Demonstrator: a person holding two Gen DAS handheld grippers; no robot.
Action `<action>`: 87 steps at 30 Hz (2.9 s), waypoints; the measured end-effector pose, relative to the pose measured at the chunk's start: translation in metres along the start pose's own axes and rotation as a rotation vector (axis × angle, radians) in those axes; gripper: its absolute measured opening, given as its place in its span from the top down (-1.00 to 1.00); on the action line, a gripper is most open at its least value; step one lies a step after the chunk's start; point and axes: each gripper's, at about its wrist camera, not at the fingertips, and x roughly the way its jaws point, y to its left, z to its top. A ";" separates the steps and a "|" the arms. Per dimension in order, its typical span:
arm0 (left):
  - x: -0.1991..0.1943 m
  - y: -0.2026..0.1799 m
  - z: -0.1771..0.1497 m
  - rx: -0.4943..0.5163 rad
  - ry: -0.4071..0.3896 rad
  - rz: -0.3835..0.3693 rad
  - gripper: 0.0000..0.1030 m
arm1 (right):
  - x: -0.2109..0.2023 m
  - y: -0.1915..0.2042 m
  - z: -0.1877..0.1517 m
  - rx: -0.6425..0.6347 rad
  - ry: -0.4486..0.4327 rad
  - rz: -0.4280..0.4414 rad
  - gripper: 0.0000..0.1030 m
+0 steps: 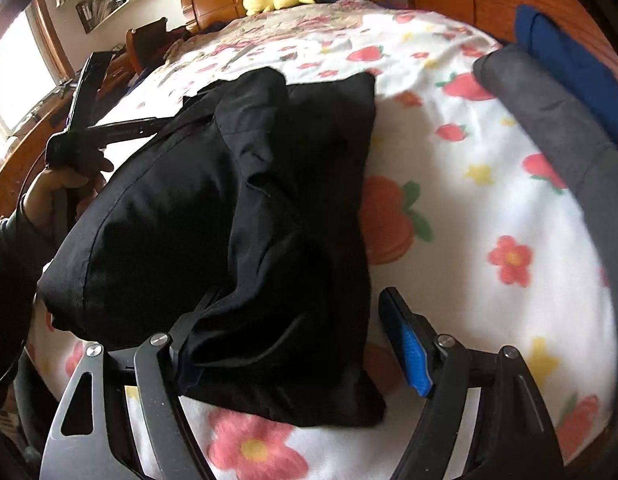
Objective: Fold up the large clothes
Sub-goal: 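Close the right tool on the coat bundle while the left tool grasps its other side, then lift the coat bundle with both tools and carry it toward the clothes stack, then lower the coat onto the grey and blue clothes and open both tools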
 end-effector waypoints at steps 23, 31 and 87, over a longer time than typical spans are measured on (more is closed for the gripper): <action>-0.064 -0.064 0.037 0.014 -0.101 0.040 0.67 | -0.075 -0.011 0.035 -0.081 -0.204 0.179 0.75; -0.116 -0.136 0.079 0.043 -0.291 0.027 0.67 | -0.170 -0.048 0.073 -0.156 -0.381 0.072 0.77; -0.187 -0.227 0.010 0.265 -0.417 -0.284 -0.45 | -0.245 -0.280 0.043 0.187 -0.228 -0.414 -0.35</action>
